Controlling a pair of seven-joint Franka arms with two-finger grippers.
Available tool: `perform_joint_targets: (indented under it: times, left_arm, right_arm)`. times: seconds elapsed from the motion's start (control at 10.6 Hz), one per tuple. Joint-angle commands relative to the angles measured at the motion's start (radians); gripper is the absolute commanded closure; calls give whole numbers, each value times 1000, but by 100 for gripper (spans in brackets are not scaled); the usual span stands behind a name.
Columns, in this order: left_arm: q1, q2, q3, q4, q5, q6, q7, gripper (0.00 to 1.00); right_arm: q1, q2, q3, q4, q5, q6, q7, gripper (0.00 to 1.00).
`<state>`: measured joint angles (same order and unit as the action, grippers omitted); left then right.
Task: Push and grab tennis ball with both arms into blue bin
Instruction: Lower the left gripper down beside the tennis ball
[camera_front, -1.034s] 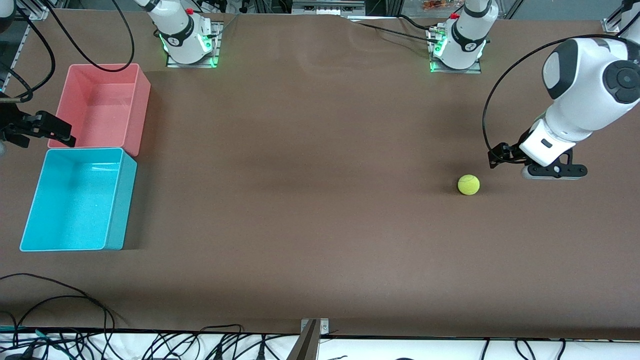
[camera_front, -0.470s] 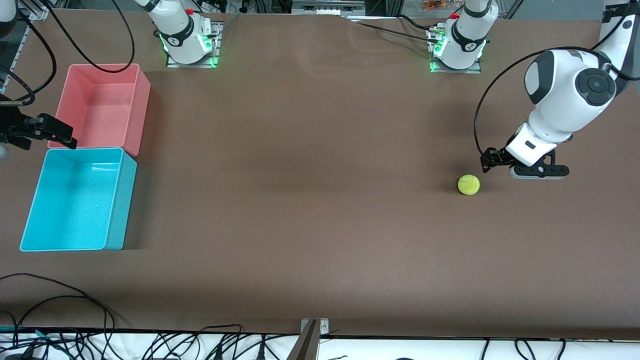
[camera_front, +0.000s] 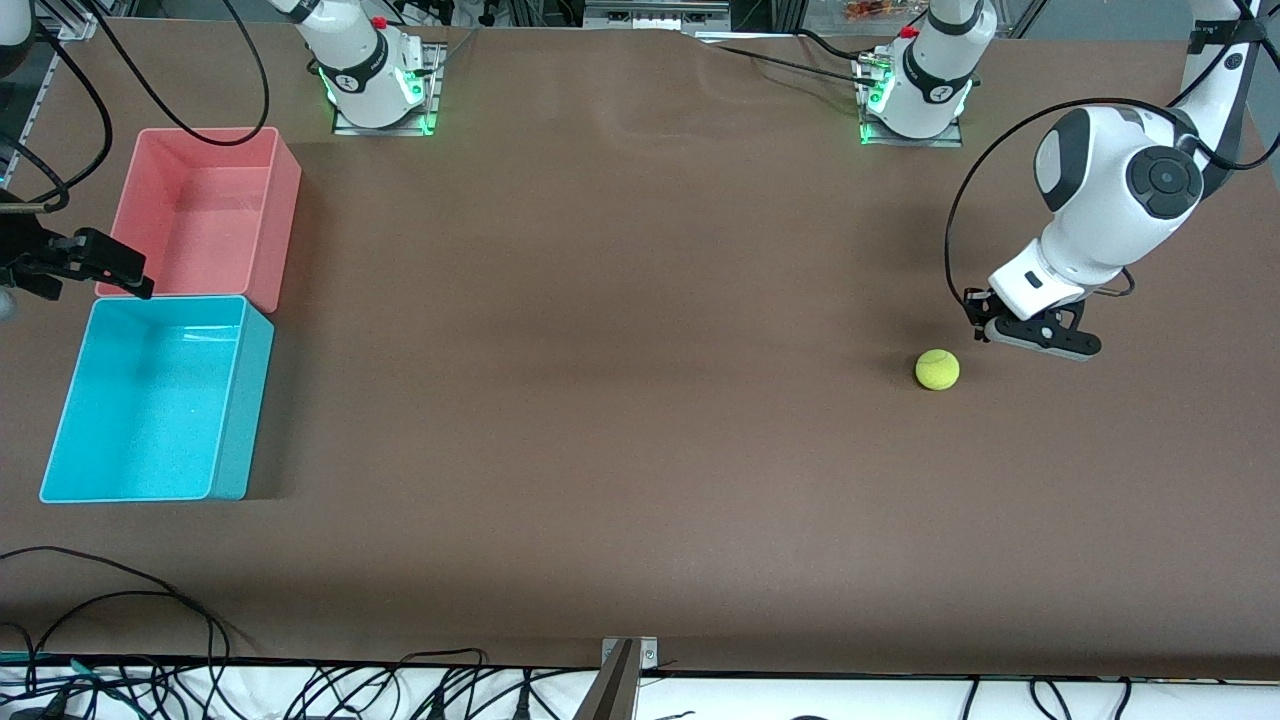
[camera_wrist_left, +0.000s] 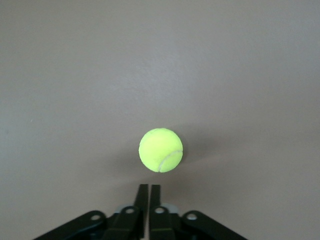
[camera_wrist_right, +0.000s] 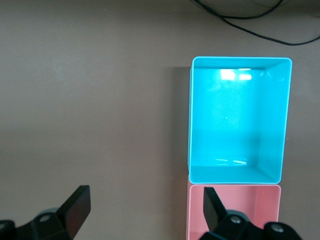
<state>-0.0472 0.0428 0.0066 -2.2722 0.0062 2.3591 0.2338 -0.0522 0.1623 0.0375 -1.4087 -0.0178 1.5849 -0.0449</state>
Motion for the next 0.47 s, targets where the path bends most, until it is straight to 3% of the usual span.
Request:
perform_joint_targets:
  times: [0.0,0.38]
  left_arm:
    - [26,23,-3,-13,21,22,213,100]
    - [61,81,-3,-12,23,49,485,100]
  right_arm:
    - [-5,5,1,13,-11,0,-10,0]
    - [-6,14,-1,13,-10,6,-12,0]
